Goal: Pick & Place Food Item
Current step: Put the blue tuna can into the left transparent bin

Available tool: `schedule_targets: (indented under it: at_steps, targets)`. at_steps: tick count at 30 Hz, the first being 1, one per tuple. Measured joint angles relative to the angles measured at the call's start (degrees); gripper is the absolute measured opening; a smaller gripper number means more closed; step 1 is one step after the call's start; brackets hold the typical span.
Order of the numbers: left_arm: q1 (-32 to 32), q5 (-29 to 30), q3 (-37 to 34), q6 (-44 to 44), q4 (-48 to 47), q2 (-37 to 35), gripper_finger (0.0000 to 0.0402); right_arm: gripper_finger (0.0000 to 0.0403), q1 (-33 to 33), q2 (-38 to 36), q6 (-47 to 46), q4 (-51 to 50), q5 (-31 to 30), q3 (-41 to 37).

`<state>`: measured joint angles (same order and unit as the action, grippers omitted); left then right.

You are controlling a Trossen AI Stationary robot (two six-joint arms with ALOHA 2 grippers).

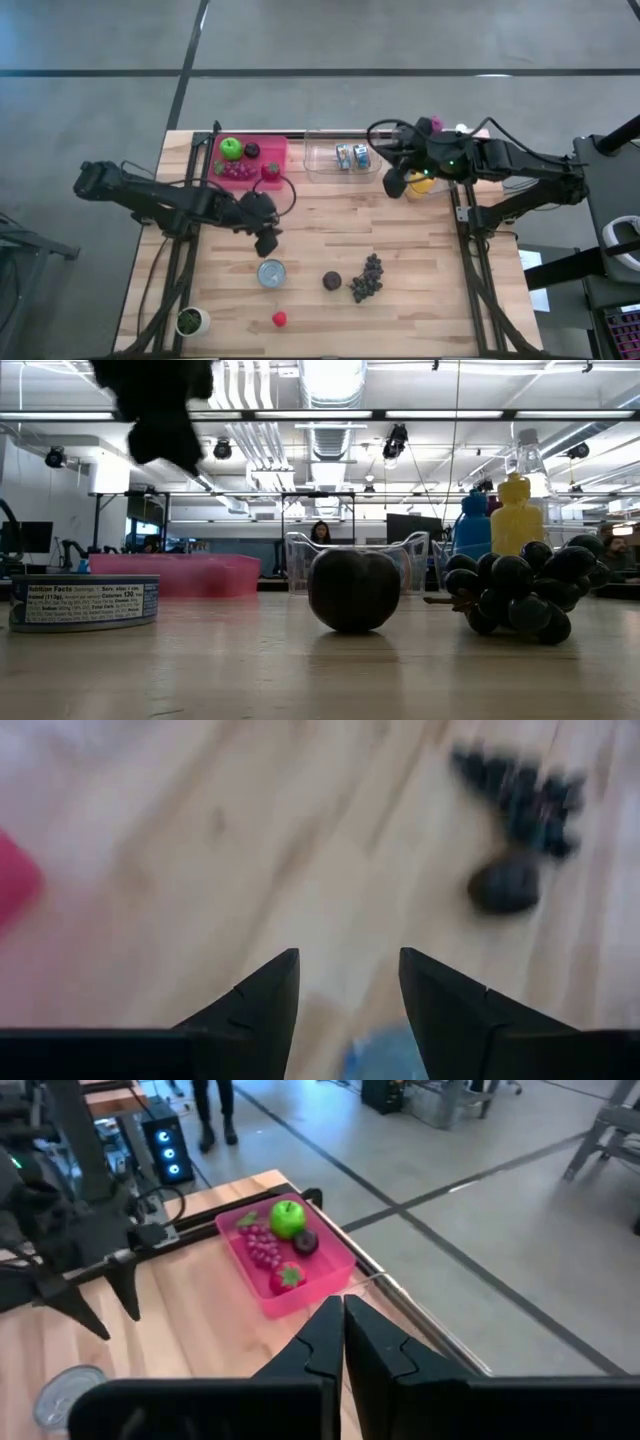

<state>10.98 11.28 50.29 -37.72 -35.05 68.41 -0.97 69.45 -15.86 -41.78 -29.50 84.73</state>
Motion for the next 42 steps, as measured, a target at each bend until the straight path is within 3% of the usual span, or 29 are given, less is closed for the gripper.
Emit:
schedule_targets:
  at_steps: [7, 18, 30, 42]
  targets:
    - [4.45, -10.85, -6.82, -11.07, -1.03, 0.03, 0.0184, 0.0008, -0.95, 0.0, 0.0, 0.02, -0.07, -0.08]
    - [9.7, -18.53, -15.39, -28.7, 0.7, 0.03, 0.0189, 0.0008, -0.92, 0.0, 0.02, 0.07, -0.07, -0.13]
    - [10.74, -20.44, -17.98, -29.8, 15.84, 4.83, 0.0178, 0.0008, -0.9, 0.0, 0.04, 0.09, -0.07, -0.15]
    - [10.7, -20.81, -17.91, -28.74, 20.31, 7.07, 0.0183, 0.0008, -0.9, -0.02, 0.23, 0.11, -0.11, -0.15]
